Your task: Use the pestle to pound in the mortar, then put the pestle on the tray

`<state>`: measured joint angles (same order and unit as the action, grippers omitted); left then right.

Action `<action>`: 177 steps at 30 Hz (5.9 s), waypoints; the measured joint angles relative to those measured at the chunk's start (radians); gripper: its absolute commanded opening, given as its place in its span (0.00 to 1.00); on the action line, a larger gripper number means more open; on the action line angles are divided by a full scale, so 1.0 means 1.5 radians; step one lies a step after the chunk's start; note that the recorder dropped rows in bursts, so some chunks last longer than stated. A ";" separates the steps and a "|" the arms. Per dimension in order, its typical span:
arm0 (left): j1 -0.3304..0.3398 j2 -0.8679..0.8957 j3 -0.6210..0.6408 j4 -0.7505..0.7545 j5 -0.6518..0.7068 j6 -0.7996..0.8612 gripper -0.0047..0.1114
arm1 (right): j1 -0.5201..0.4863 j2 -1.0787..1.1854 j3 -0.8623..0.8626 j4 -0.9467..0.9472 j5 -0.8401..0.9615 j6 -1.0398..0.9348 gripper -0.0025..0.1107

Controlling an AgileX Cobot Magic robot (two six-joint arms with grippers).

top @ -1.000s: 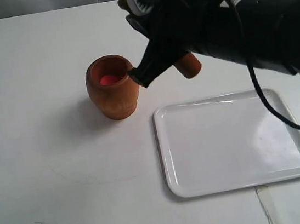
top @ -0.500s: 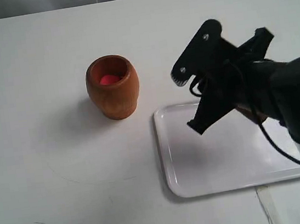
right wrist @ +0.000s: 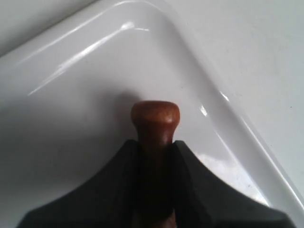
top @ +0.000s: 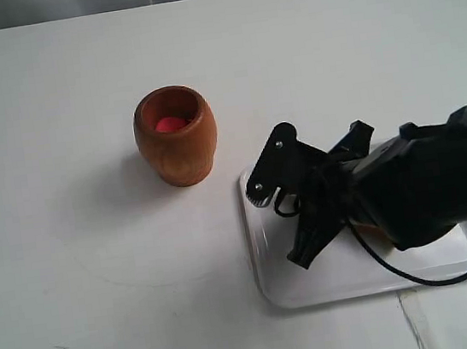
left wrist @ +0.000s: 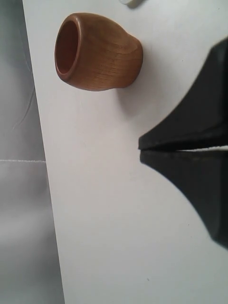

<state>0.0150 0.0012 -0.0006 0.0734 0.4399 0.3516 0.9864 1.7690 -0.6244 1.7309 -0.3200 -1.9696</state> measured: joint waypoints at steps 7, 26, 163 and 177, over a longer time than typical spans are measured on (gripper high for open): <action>0.000 0.000 0.000 0.000 0.000 0.000 0.04 | 0.000 0.003 0.000 -0.001 -0.016 0.001 0.37; 0.000 0.000 0.000 0.000 0.000 0.000 0.04 | 0.000 -0.344 0.006 0.006 -0.025 0.011 0.02; 0.000 0.000 0.000 0.000 0.000 0.000 0.04 | -0.451 -1.178 0.411 -0.907 0.194 1.075 0.02; 0.000 0.000 0.000 0.000 0.000 0.000 0.04 | -0.590 -1.178 0.414 -1.215 0.275 1.318 0.02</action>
<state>0.0150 0.0012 -0.0006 0.0734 0.4399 0.3516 0.1015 0.0026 -0.0034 -0.0914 0.0924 0.0074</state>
